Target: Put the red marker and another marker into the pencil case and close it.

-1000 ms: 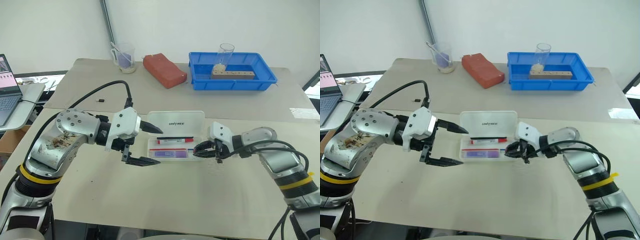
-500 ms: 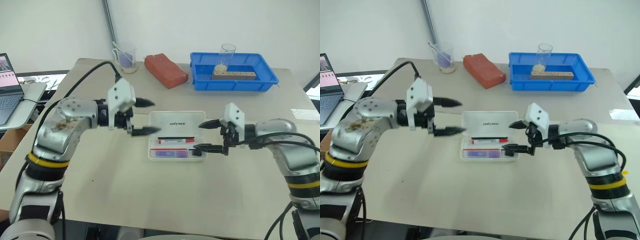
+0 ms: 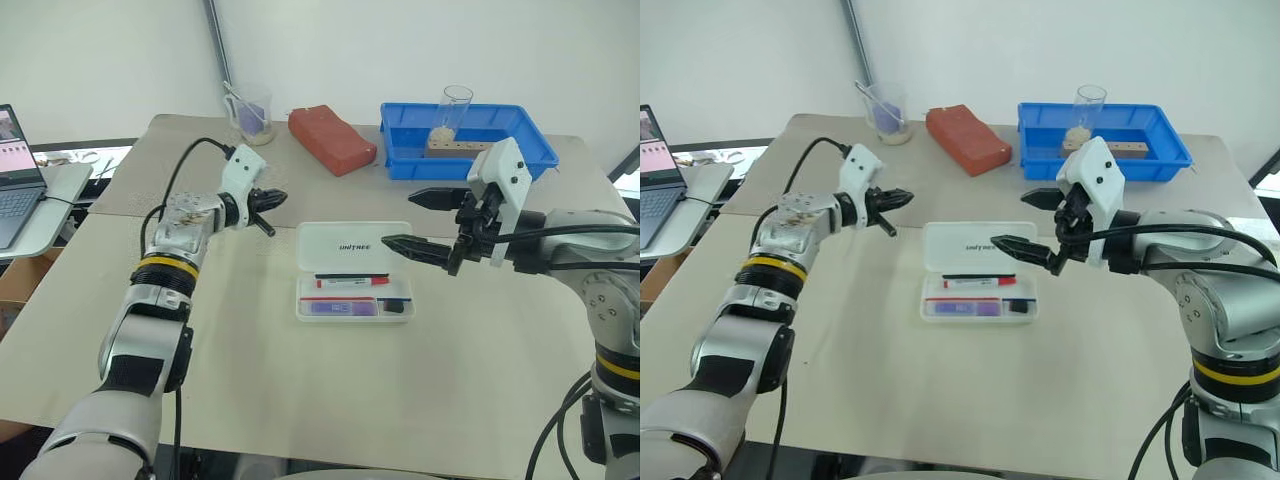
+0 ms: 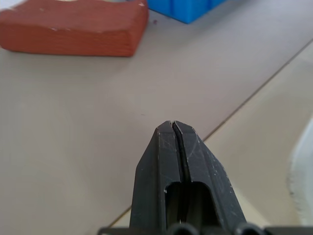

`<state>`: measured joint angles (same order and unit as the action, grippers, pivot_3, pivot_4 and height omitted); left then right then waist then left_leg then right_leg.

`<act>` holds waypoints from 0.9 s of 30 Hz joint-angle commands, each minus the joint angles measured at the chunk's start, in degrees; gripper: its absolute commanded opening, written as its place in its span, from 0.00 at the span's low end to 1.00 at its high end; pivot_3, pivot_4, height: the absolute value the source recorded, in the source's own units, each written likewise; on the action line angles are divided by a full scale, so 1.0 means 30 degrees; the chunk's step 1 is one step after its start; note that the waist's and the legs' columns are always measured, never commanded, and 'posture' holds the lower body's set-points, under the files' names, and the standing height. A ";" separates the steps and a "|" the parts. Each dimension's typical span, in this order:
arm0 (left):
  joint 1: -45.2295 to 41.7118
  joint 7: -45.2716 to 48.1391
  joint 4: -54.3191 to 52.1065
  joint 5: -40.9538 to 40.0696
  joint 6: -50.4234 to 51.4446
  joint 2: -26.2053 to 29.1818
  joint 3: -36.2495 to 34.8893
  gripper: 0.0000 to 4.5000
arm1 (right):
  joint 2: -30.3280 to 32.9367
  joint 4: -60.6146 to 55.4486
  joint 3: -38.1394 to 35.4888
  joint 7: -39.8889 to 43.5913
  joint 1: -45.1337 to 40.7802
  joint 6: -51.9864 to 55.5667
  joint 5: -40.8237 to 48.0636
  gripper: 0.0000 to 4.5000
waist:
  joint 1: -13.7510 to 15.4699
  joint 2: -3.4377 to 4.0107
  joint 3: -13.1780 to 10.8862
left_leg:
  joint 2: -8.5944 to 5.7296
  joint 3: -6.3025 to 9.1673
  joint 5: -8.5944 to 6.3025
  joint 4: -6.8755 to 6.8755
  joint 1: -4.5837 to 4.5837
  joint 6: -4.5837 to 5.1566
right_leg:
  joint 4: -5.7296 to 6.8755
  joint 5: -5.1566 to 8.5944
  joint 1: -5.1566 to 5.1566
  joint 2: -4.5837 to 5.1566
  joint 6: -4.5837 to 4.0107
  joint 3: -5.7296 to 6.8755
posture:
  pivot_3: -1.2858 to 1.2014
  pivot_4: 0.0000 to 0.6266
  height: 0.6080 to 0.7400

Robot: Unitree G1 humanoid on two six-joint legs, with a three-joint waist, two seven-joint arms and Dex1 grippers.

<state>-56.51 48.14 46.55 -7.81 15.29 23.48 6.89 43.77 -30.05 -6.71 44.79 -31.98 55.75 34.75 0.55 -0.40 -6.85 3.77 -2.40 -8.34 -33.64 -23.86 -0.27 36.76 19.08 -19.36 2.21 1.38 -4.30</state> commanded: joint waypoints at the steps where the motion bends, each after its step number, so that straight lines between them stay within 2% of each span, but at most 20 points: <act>1: -0.1090 0.1350 0.0741 0.0041 0.0904 -0.0241 -0.0024 0.02 | 0.0347 -0.0719 -0.0592 -0.0597 -0.0630 0.0314 0.0475 1.00 | -0.0038 0.0000 0.0000 | 0.0000 0.0001 0.0000 0.0002 0.0000 0.0000 | 0.0003 0.0001 -0.0005 0.0000 0.0001 0.0000 | 0.52 0.24 1.00; 6: -0.1175 0.3164 0.1114 0.0546 0.0724 -0.0278 0.0467 0.02 | 0.0494 -0.0708 -0.0484 -0.0851 -0.0685 0.0447 0.0711 1.00 | -0.0184 0.0001 0.0000 | -0.0001 0.0001 0.0000 0.0019 -0.0003 0.0001 | 0.0002 0.0002 -0.0016 -0.0002 0.0002 -0.0001 | 0.52 0.24 1.00; 12: -0.0291 0.6054 -0.0987 0.0214 0.1260 -0.0096 0.0882 0.02 | 0.0669 -0.0389 -0.0250 -0.0893 -0.0884 0.0219 0.0782 1.00 | -0.0222 0.0001 0.0000 | 0.0000 0.0004 0.0000 0.0022 -0.0008 0.0001 | 0.0000 0.0001 -0.0018 -0.0002 0.0001 0.0004 | 0.52 0.24 1.00; 20: 0.2289 0.9544 -0.7672 -0.0405 0.2451 0.1283 0.1868 0.02 | 0.1424 -0.0091 0.0466 0.0281 -0.0777 -0.0011 0.0999 1.00 | -0.0407 0.0008 0.0002 | 0.0009 0.0005 0.0001 0.0049 -0.0005 0.0002 | -0.0003 0.0001 -0.0019 -0.0003 -0.0003 0.0002 | 0.52 0.24 1.00; 27: 0.5145 0.9587 -1.1809 0.1003 0.0453 0.2175 0.3934 0.02 | 0.2524 -0.0354 0.1477 0.1676 0.1311 -0.0634 0.0560 1.00 | -0.0390 0.0009 0.0003 | 0.0013 0.0005 0.0001 0.0054 0.0013 0.0002 | -0.0020 0.0003 0.0003 -0.0001 -0.0011 -0.0002 | 0.52 0.24 1.00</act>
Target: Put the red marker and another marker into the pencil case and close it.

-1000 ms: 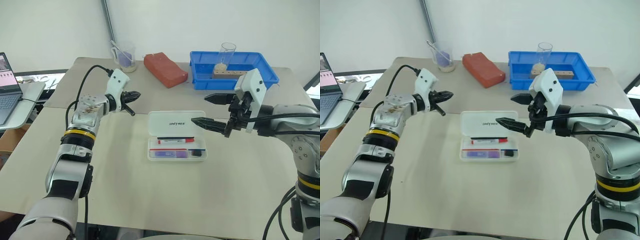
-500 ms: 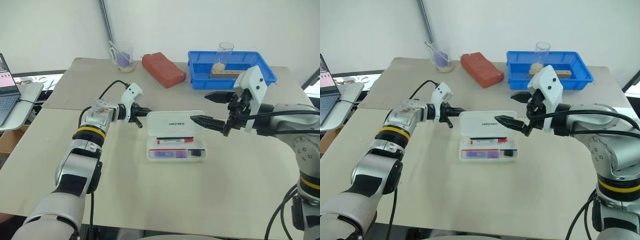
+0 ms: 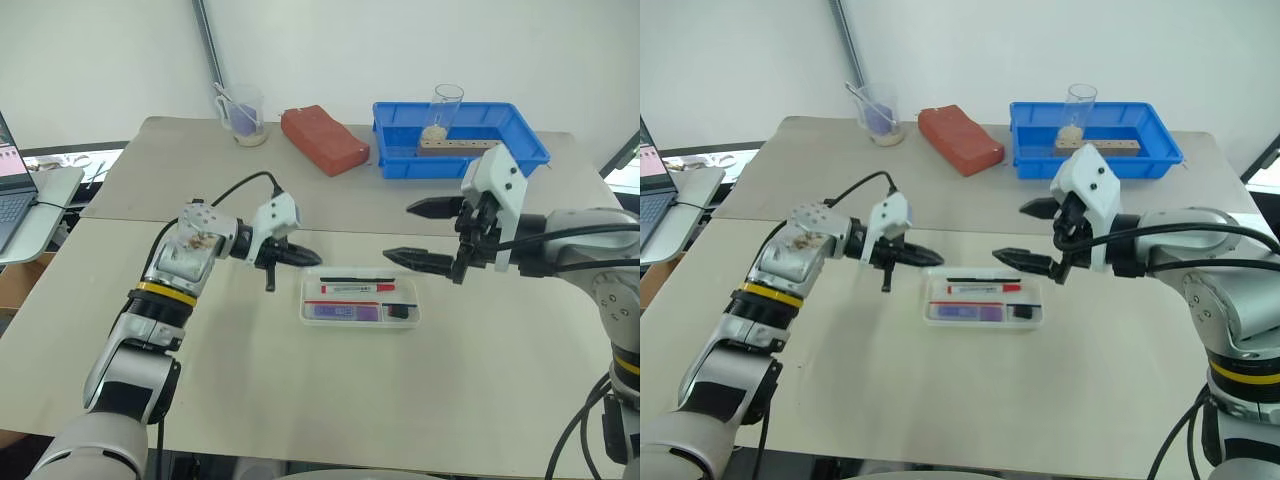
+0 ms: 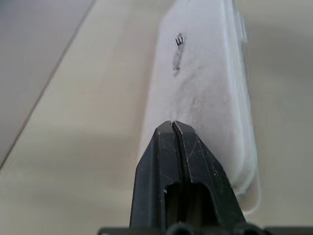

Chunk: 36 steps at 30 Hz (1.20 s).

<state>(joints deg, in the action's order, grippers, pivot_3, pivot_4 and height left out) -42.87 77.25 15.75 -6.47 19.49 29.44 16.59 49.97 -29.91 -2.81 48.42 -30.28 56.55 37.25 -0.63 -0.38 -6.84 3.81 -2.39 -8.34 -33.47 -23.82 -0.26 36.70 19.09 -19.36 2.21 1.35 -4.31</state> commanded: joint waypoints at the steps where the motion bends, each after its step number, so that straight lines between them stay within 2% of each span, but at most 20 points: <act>1: 0.0843 -0.0247 -0.1788 0.0690 -0.1118 0.0174 0.0886 0.02 | 0.0570 -0.0378 0.0324 0.0556 0.1124 -0.1127 -0.0494 1.00 | 0.0016 0.0000 0.0000 | 0.0000 0.0000 0.0000 -0.0003 -0.0001 0.0000 | 0.0004 0.0001 0.0000 0.0002 -0.0001 0.0000 | 0.52 0.24 1.00; 5: 0.1542 -0.0477 -0.2255 0.1472 -0.1986 0.0154 0.1933 0.02 | 0.1053 -0.0076 0.1090 0.0781 0.2542 -0.2528 -0.1829 1.00 | 0.0000 -0.0002 -0.0002 | -0.0001 0.0002 0.0000 -0.0024 -0.0007 0.0000 | 0.0001 0.0002 0.0002 0.0004 -0.0002 -0.0001 | 0.52 0.24 1.00; 10: 0.1627 -0.0777 -0.0979 0.2887 -0.3619 0.0136 0.3142 0.02 | 0.0802 0.0036 0.1319 0.0661 0.2944 -0.2967 -0.2233 1.00 | -0.0001 0.0010 0.0007 | -0.0002 0.0003 0.0000 -0.0028 0.0005 0.0001 | -0.0002 0.0005 0.0016 0.0004 -0.0001 -0.0002 | 0.52 0.24 1.00; 13: 0.1461 -0.0913 -0.0743 0.2808 -0.4061 -0.0016 0.2905 0.02 | 0.0734 0.0147 0.1270 0.0648 0.3060 -0.3131 -0.2376 1.00 | 0.0009 0.0010 0.0008 | -0.0002 0.0004 -0.0001 -0.0028 0.0017 0.0001 | -0.0003 0.0006 0.0027 0.0004 0.0000 0.0000 | 0.52 0.24 1.00; 17: 0.0776 -0.1725 -0.0860 0.1703 -0.3692 -0.0211 0.1192 0.02 | 0.0865 0.0464 0.1014 0.0882 0.3293 -0.3473 -0.2409 1.00 | 0.0006 0.0012 0.0008 | -0.0002 0.0005 -0.0001 -0.0040 0.0012 0.0001 | 0.0000 0.0007 0.0027 0.0004 0.0002 0.0001 | 0.52 0.24 1.00; 20: 0.0591 -0.2400 -0.2087 -0.0203 -0.2204 0.0004 -0.1119 0.19 | 0.1172 0.1051 0.0609 0.1118 0.3658 -0.4055 -0.2705 1.00 | -0.0015 0.0007 0.0003 | 0.0000 0.0008 -0.0001 -0.0036 0.0002 0.0002 | 0.0003 0.0008 0.0015 0.0002 0.0004 0.0003 | 0.52 0.24 1.00; 23: 0.1693 -0.2832 -0.4688 -0.2410 0.0497 0.1615 -0.4102 0.54 | 0.1869 0.2341 -0.0025 0.1732 0.4210 -0.5417 -0.3425 1.00 | -0.0074 0.0004 -0.0006 | 0.0001 0.0010 -0.0001 -0.0036 -0.0009 0.0001 | 0.0002 0.0020 0.0008 0.0001 0.0025 0.0005 | 0.52 0.24 1.00; 27: 0.4216 -0.3502 -0.6972 -0.3177 0.1769 0.3726 -0.6096 0.98 | 0.2506 0.3970 -0.0323 0.2486 0.4229 -0.6818 -0.4111 1.00 | -0.0217 0.0005 -0.0008 | 0.0001 -0.0013 -0.0002 0.0045 0.0074 0.0003 | -0.0016 0.0021 0.0029 0.0006 0.0027 -0.0022 | 0.52 0.24 1.00; 30: 0.5889 -0.4651 -0.7831 -0.3152 0.2132 0.4518 -0.7252 0.99 | 0.2482 0.4872 -0.0530 0.2658 0.4162 -0.7505 -0.4432 1.00 | -0.0114 -0.0004 -0.0021 | 0.0011 -0.0019 -0.0002 0.0079 0.0158 0.0000 | 0.0000 0.0036 0.0068 0.0009 0.0006 -0.0023 | 0.52 0.24 1.00; 36: 0.9029 -0.7121 -1.0610 -0.3126 0.2948 0.5210 -0.8863 0.99 | 0.1644 0.5299 -0.1256 0.1709 0.4851 -0.7737 -0.4604 1.00 | 0.0014 -0.0068 -0.0049 | 0.0006 -0.0061 -0.0002 0.0083 0.0138 -0.0004 | -0.0009 0.0032 0.0062 0.0076 -0.0014 -0.0007 | 0.52 0.24 1.00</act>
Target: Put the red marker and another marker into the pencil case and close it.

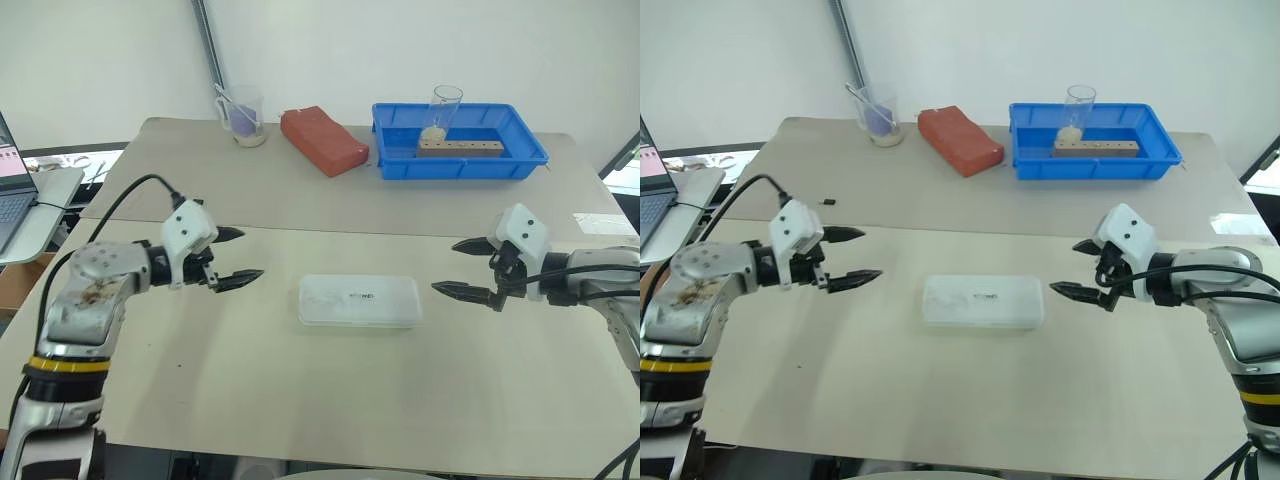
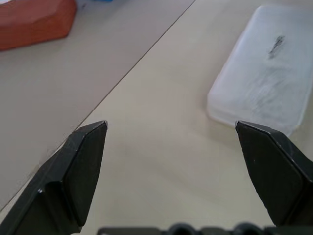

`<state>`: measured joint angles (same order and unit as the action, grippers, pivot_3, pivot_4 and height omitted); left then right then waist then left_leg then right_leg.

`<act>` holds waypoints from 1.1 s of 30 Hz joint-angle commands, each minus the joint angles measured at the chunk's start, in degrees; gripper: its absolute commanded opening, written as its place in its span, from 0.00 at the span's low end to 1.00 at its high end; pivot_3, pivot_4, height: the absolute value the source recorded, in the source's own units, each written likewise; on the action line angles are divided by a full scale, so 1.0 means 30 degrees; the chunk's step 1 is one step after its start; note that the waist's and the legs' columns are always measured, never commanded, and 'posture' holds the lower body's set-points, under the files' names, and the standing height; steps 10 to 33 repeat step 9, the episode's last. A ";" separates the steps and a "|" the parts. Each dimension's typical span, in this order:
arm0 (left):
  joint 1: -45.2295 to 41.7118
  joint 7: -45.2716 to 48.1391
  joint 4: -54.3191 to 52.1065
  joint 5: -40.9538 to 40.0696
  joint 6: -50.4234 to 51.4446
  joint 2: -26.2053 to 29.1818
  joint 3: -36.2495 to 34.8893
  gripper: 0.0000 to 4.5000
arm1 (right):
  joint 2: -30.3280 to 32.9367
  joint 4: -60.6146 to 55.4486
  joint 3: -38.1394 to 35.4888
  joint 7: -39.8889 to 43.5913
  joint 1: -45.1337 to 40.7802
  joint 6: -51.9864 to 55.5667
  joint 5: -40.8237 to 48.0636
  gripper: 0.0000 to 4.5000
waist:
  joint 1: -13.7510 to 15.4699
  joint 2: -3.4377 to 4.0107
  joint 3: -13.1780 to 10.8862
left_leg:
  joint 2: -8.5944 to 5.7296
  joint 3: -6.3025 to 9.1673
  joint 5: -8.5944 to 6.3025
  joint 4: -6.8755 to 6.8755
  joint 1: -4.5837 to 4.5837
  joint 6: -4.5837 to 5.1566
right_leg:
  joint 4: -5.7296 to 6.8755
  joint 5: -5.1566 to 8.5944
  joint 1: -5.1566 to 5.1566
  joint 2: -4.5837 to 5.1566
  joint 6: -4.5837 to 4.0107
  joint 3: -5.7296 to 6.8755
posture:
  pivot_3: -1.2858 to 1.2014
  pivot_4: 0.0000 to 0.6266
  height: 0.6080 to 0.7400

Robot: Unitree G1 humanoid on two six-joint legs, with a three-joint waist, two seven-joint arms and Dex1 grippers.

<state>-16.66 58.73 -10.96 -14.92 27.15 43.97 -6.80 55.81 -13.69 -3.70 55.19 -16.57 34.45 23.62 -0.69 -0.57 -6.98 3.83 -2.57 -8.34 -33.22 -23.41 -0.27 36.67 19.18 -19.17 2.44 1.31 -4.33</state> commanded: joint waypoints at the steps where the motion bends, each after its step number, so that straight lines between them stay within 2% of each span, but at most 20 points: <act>1: 0.0372 -0.1203 -0.1861 -0.0409 0.0578 0.0392 -0.1178 0.99 | -0.0388 -0.0053 -0.0975 -0.0638 0.0379 -0.0422 -0.0148 1.00 | 0.0093 -0.0007 -0.0002 | -0.0005 -0.0002 0.0000 -0.0001 -0.0008 0.0000 | -0.0008 -0.0001 0.0003 0.0009 0.0000 0.0002 | 0.52 0.24 1.00; 9: -0.0495 -0.2138 -0.1468 -0.0799 0.1103 0.0292 -0.0712 0.99 | -0.1391 0.1045 -0.0875 -0.1505 0.0173 -0.0769 -0.0643 1.00 | 0.0062 -0.0008 -0.0004 | 0.0004 -0.0051 0.0000 0.0029 0.0013 -0.0001 | -0.0003 -0.0001 -0.0008 0.0012 -0.0010 -0.0002 | 0.52 0.24 1.00; 33: -0.0495 -0.2138 -0.1468 -0.0799 0.1103 0.0292 -0.0712 0.99 | -0.1391 0.1045 -0.0875 -0.1505 0.0173 -0.0769 -0.0643 1.00 | 0.0062 -0.0008 -0.0004 | 0.0004 -0.0051 0.0000 0.0029 0.0013 -0.0001 | -0.0003 -0.0001 -0.0008 0.0012 -0.0010 -0.0002 | 0.52 0.24 1.00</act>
